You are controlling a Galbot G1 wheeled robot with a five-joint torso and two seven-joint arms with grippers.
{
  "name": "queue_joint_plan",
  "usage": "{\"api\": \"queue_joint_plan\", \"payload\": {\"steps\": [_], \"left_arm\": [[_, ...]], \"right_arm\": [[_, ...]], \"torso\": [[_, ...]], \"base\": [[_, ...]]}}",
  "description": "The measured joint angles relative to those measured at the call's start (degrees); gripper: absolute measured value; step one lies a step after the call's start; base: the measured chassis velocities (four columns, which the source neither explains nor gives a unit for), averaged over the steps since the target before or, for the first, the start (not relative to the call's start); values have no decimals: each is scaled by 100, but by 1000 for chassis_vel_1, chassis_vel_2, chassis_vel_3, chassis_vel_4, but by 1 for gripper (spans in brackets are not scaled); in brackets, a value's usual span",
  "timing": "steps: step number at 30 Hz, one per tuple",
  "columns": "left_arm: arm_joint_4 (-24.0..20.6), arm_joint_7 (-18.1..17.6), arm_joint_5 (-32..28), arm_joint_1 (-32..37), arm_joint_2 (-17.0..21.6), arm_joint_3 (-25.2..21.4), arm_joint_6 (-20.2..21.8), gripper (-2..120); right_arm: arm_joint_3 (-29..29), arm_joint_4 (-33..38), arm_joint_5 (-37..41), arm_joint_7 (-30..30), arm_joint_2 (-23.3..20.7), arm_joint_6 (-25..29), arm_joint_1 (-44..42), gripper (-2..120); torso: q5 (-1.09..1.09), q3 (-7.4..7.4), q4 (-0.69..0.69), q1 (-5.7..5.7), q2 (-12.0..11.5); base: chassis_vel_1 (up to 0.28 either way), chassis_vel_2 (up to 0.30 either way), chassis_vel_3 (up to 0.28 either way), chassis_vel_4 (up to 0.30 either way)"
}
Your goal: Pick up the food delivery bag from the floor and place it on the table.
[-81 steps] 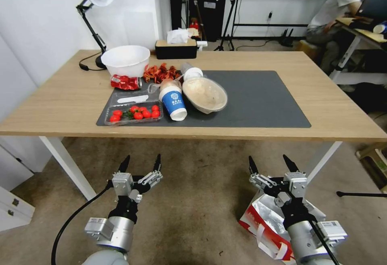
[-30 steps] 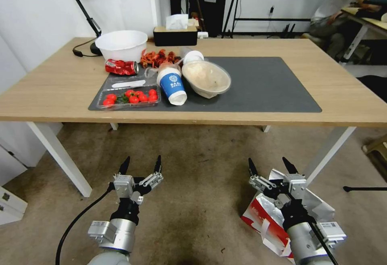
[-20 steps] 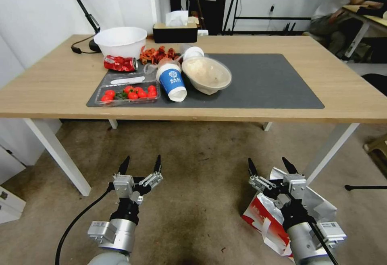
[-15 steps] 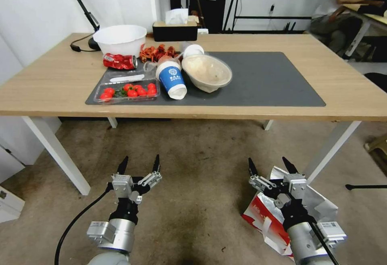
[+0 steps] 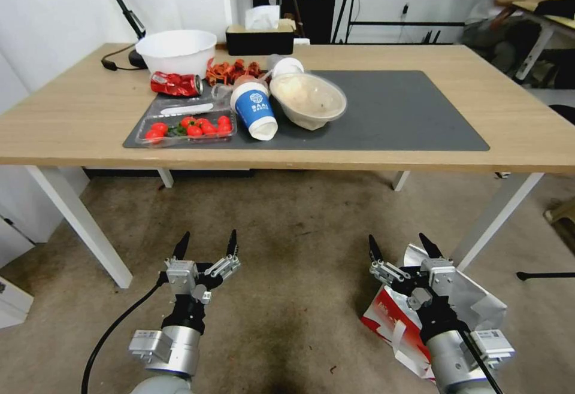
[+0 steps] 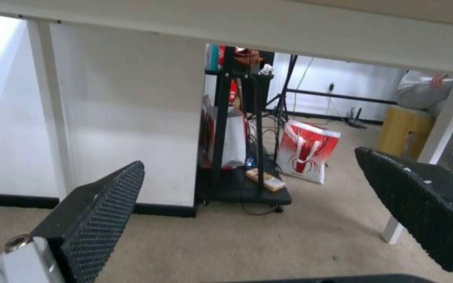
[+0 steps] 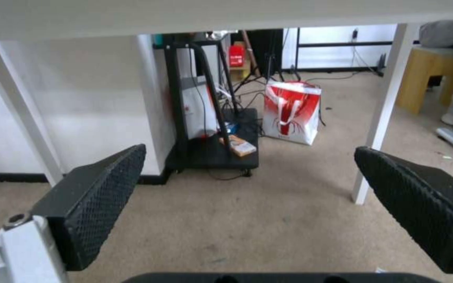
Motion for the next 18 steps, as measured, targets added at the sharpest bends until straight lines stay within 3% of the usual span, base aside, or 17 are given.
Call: {"api": "queue_joint_plan", "payload": {"steps": [18], "left_arm": [[1, 23, 107, 35, -18, 4, -91, 100]], "right_arm": [[21, 13, 22, 3, 0, -16, 16, 100]], "torso": [[0, -286, 0, -144, -431]], "base": [[0, 0, 0, 0]]}}
